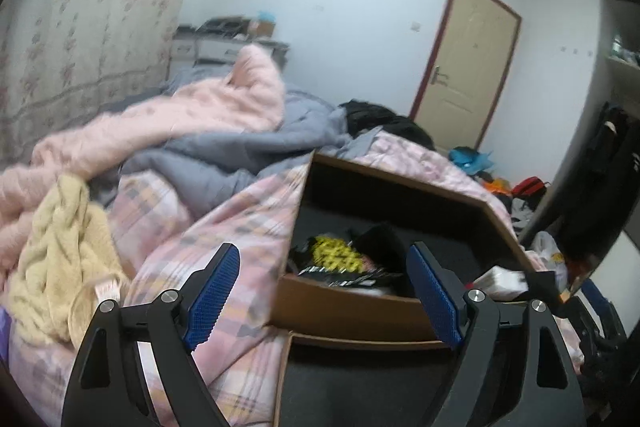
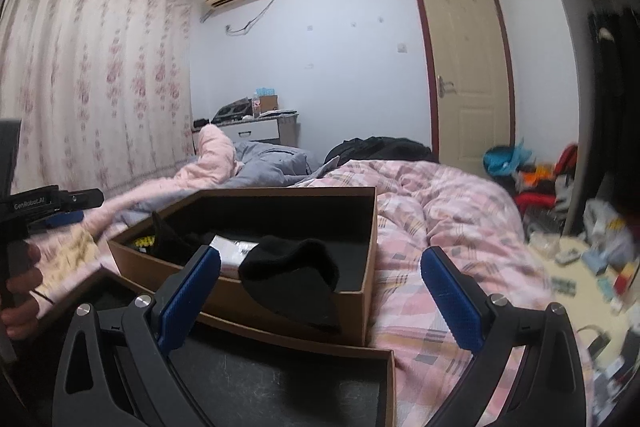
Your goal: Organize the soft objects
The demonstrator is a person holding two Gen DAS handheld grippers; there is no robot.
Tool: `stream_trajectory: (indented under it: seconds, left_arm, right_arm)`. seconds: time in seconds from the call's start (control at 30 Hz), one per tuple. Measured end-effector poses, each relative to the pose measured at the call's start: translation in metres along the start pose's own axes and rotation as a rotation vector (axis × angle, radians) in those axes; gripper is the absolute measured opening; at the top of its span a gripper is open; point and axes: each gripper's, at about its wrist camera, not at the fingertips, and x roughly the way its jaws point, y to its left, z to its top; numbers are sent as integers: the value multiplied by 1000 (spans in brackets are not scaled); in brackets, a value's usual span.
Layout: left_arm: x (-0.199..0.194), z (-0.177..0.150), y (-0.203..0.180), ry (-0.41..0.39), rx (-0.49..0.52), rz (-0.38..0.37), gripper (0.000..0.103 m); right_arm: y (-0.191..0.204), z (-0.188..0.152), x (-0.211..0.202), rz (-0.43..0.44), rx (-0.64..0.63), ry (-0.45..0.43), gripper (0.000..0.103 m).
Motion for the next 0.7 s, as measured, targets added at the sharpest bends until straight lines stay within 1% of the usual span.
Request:
stream_trajectory:
  seconds: [0.07,0.13,0.23,0.3,0.43,0.47,0.63,0.7]
  left_arm:
    - [2,-1,8,14,-40,-1,83]
    - [1,-3,15,-2,-71,9,83]
    - [-3,-5,18,-35,-75,37,83]
    - [-2,-5,16,-31,-64,44,83]
    - [0,-9,1,-18,23,69,84]
    - [0,-11,-5,-19,60,76,83]
    - [-4,-20,-29,-63,200,114,84]
    - [-4,-22,-33,-73,230,123,84]
  right_arm:
    - [3,0,0,-7,-28,0,100]
    - [4,1,1,-15,-40,1,100]
    - [-1,1,1,-15,-34,3,100]
    - [-2,1,-1,-12,-25,0,100]
    - [-2,1,-1,-13,-25,0,100]
    - [-2,1,0,-11,-28,1,100]
    - [4,0,0,-19,-48,4,100]
    - [3,0,0,-19,-48,5,100]
